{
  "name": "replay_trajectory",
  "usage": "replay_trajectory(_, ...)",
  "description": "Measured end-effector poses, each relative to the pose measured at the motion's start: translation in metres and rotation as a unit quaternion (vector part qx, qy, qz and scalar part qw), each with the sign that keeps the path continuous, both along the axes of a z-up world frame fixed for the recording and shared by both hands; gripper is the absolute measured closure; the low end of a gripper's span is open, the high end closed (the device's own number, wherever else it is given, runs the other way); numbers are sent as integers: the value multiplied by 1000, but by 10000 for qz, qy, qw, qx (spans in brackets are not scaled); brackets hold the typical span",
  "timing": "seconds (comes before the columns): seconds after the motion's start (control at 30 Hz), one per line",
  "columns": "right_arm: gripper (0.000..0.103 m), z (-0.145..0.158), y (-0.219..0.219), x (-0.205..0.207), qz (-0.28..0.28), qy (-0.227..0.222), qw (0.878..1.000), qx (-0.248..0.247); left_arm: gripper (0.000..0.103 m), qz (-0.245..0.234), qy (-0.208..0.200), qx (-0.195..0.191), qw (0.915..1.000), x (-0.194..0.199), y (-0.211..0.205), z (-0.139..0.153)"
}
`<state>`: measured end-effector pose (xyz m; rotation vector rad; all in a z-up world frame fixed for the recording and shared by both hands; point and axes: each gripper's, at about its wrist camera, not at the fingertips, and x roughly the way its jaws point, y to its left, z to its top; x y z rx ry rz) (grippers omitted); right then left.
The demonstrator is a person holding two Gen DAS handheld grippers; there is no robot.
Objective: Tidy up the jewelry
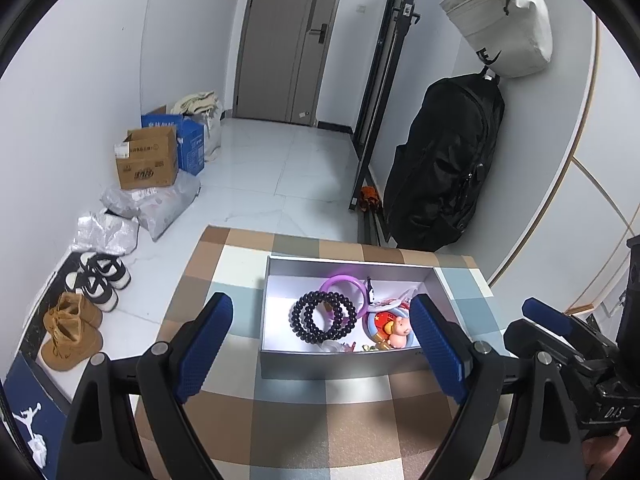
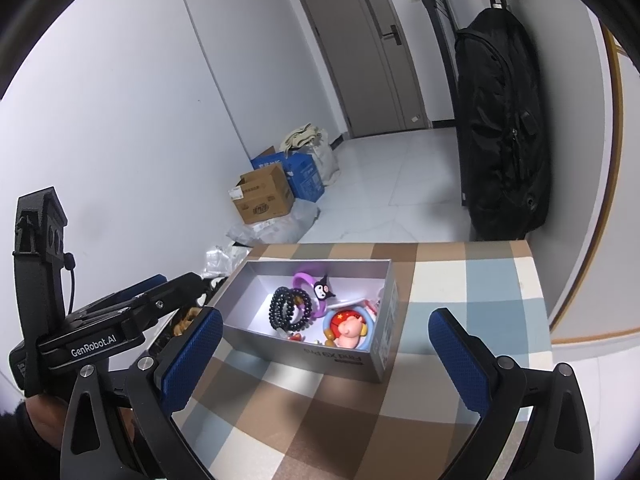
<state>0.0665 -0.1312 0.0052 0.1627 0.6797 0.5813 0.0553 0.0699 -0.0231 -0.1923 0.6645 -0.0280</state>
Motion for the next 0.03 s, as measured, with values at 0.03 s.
replay_trajectory(0.03, 0, 0, 0, 0, 6, -4, 10000, -15, 16, -37, -83, 26, 10000, -2, -1, 2)
